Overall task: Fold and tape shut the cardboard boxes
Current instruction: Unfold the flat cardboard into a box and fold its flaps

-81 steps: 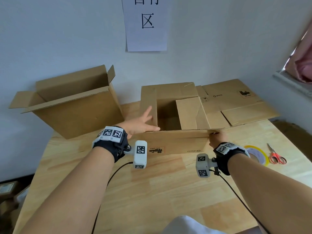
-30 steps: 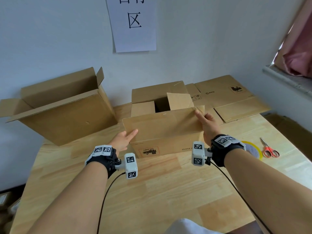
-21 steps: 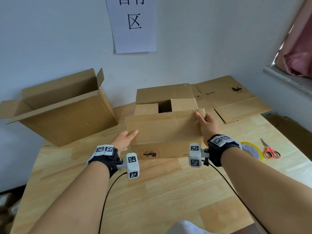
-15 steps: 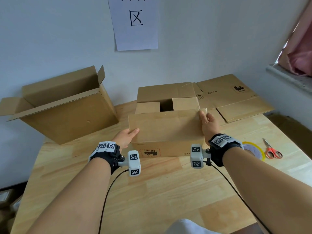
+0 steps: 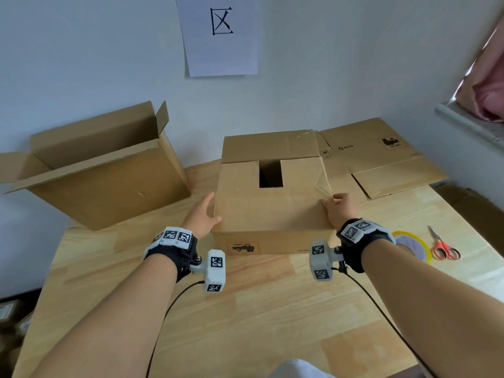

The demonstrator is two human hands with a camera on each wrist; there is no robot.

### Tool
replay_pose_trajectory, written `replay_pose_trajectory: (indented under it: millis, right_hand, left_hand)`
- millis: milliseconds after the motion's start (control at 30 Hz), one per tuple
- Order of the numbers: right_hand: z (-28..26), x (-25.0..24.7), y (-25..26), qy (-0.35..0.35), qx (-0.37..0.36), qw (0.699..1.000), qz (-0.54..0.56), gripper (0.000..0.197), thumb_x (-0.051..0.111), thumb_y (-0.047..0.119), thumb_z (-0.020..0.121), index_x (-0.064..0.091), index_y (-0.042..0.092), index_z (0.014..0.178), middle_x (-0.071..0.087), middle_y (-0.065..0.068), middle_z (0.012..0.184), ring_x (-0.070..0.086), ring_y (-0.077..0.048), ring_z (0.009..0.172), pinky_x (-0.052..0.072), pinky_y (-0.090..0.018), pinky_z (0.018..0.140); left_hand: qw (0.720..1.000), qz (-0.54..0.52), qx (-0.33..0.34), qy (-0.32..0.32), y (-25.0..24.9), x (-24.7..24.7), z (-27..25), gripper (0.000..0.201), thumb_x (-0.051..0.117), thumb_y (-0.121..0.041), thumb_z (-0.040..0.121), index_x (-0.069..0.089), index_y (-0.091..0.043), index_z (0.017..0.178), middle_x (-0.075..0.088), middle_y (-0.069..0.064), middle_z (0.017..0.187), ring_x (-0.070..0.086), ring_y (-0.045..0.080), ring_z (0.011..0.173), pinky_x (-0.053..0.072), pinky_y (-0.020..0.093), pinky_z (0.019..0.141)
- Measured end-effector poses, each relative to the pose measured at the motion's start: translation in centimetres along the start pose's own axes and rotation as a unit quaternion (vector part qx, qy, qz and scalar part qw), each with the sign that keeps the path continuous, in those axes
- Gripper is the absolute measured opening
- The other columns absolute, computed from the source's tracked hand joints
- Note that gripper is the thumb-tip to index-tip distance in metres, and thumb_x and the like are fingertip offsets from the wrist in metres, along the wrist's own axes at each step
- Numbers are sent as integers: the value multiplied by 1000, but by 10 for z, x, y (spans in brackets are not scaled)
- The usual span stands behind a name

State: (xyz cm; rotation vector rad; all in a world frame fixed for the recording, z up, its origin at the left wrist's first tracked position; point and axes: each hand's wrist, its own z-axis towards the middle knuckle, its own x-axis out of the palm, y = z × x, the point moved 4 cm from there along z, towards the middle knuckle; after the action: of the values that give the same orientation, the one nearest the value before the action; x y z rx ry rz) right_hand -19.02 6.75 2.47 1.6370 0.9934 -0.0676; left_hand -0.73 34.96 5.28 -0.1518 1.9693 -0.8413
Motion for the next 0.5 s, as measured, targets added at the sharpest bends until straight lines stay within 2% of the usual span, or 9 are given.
replay_pose_trajectory:
  millis: [67,133,200,267,333,367,433,500]
  right_hand:
    - [-2,2,-4,10,-1,1000,-20,42,54,26,93,44,6,128,50,-18,128,54,-33,108,43,-34,78]
    - [-2,1,-4,21,-15,999,-47,45,55,23,93,41,4,131,46,-18,131,52,-34,110,42,-35,80]
    - [-3,-2,4,30,-36,996,-80,48,54,15,92,36,6,136,40,-17,137,50,-33,114,42,-36,86]
    - [-4,-3,17,26,-69,987,-143,56,56,9,88,33,11,139,31,-14,142,43,-34,120,39,-39,97]
    - [-12,1,33,8,-128,956,-263,59,62,14,84,36,19,138,27,-10,142,34,-32,126,31,-42,105]
    - [-17,6,41,6,-168,934,-316,58,65,20,84,40,21,136,28,-7,142,32,-29,127,29,-42,107]
    - [-26,19,51,41,-221,898,-377,55,65,34,84,46,23,134,31,-5,142,31,-27,129,28,-43,108]
    - [-34,34,55,97,-227,879,-408,62,63,47,83,43,21,137,31,-5,144,30,-29,131,28,-45,108]
  left_hand:
    - [1000,11,4,26,-1,3,1,70,57,-15,94,19,-28,151,27,-3,154,30,21,141,29,36,112]
    - [996,72,9,46,-3,5,4,61,52,-19,97,24,-26,150,34,5,152,36,22,137,32,35,110]
    - [988,142,15,60,-6,4,5,55,48,-23,99,26,-23,149,37,9,150,39,24,135,32,35,110]
    - [979,189,16,76,-8,3,6,54,45,-27,100,26,-20,150,38,10,149,39,25,135,32,34,109]
    - [975,202,14,90,-10,3,4,54,45,-29,100,27,-18,149,40,10,148,46,26,129,36,34,106]
    - [974,203,14,96,-11,4,2,54,46,-29,99,27,-18,149,42,11,146,53,25,122,40,34,104]
    - [973,207,19,103,-13,9,-5,54,45,-29,100,28,-17,149,47,11,143,65,19,96,48,30,92]
    - [973,209,23,99,-17,13,-12,52,44,-28,100,29,-16,148,52,13,136,66,13,76,51,25,81]
